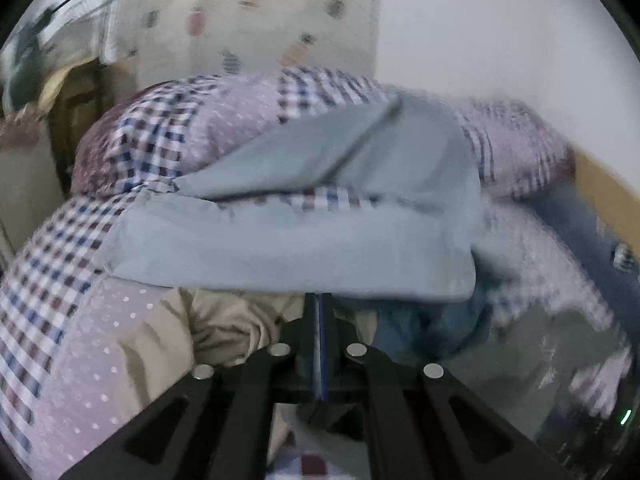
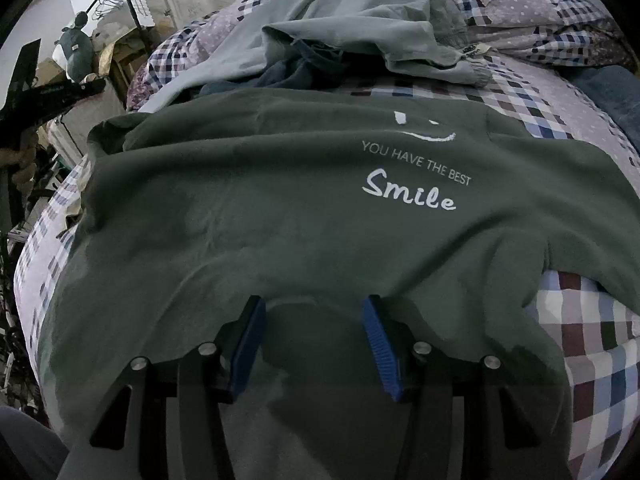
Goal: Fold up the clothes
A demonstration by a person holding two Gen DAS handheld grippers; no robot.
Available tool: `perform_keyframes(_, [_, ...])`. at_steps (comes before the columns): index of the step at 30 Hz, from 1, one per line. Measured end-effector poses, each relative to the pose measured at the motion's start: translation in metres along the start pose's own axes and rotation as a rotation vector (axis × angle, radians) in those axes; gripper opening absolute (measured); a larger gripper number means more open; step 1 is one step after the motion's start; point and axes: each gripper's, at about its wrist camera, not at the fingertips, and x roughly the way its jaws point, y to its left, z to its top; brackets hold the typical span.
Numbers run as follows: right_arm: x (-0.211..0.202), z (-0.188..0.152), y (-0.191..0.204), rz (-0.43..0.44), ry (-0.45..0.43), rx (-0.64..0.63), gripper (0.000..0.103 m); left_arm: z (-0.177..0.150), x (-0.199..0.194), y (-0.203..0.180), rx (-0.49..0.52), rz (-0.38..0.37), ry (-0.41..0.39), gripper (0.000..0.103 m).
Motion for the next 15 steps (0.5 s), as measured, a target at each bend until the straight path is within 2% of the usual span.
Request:
perform_keyframes(1, [0.000, 0.000, 0.000, -0.002, 0.000, 0.000, 0.055, -0.002, 0.003, -0.009, 0.040, -0.015, 0.018, 0.006])
perform_keyframes(3, [0.000, 0.001, 0.001, -0.006, -0.001, 0.001, 0.055, -0.004, 0.008, -0.027, 0.115, -0.035, 0.047, 0.030])
perform_keyframes(4, [0.000, 0.001, 0.001, -0.006, -0.001, 0.001, 0.055, -0.005, 0.010, -0.037, 0.155, -0.036, 0.055, 0.050])
perform_keyframes(5, [0.000, 0.001, 0.001, -0.005, -0.001, 0.001, 0.055, -0.008, 0.014, -0.046, 0.201, -0.031, 0.068, 0.059])
perform_keyframes(7, [0.000, 0.001, 0.000, -0.004, 0.000, 0.002, 0.055, -0.013, 0.021, -0.061, 0.281, -0.007, 0.101, 0.059])
perform_keyframes(10, [-0.001, 0.001, -0.002, -0.002, 0.001, 0.003, 0.055, -0.020, 0.039, -0.068, 0.348, 0.065, 0.163, 0.058])
perform_keyframes(12, [-0.001, 0.001, -0.002, -0.001, 0.002, 0.003, 0.055, -0.026, 0.052, -0.069, 0.374, 0.108, 0.210, 0.035])
perform_keyframes(13, [-0.001, 0.001, -0.002, -0.001, 0.003, 0.003, 0.055, -0.028, 0.059, -0.068, 0.379, 0.127, 0.232, 0.013])
perform_keyframes(15, [-0.001, 0.002, -0.003, -0.001, 0.004, 0.002, 0.055, -0.034, 0.068, -0.066, 0.385, 0.138, 0.265, 0.004])
